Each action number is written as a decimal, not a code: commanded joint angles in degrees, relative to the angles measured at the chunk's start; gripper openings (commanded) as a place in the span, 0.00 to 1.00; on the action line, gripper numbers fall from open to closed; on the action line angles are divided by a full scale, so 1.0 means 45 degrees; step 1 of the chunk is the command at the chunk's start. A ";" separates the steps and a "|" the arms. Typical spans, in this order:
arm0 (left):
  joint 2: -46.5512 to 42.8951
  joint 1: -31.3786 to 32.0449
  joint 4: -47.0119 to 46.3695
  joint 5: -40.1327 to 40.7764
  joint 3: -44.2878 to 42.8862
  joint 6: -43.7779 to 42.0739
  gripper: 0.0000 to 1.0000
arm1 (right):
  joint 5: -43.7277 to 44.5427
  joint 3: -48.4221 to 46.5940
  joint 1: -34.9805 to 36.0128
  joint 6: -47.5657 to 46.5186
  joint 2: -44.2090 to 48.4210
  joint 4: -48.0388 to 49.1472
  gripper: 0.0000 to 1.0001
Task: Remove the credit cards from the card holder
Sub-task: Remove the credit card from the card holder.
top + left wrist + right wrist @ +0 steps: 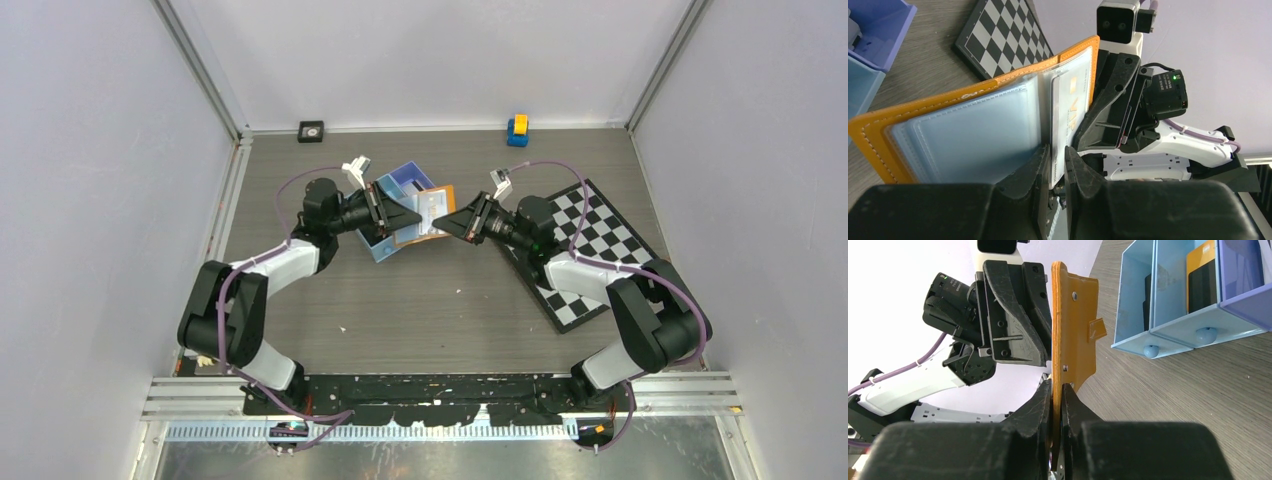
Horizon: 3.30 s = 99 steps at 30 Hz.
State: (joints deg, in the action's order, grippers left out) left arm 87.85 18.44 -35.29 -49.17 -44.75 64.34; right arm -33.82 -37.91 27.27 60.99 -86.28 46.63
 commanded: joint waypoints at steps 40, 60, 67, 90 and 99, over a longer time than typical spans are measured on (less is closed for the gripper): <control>0.0602 0.0914 -0.3505 -0.0676 0.0150 0.1390 0.27 | -0.0488 -0.0403 -0.0107 0.1118 -0.0657 0.1894 0.14; 0.0847 -0.0302 -0.6573 -0.0174 0.1285 0.3342 0.23 | 0.0699 -0.0332 0.0782 -0.1096 0.0442 -0.0068 0.08; 0.0604 -0.0777 -0.6572 0.0165 0.1654 0.3311 0.18 | 0.1006 -0.0507 0.1183 -0.1726 0.0566 -0.0727 0.08; -0.0221 -0.0777 -0.3865 0.0140 0.1353 0.1635 0.00 | 0.1479 -0.0715 0.1481 -0.2230 0.1011 -0.1794 0.31; -0.0746 -0.0776 -0.1754 0.0441 0.1095 0.0273 0.00 | 0.0978 -0.0338 0.0775 -0.1250 0.0868 -0.0699 0.22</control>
State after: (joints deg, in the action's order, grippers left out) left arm 86.91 14.87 -47.22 -48.27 -37.45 69.87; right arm -27.64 -39.94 31.79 53.10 -84.07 38.83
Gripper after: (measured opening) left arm 0.007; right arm 0.256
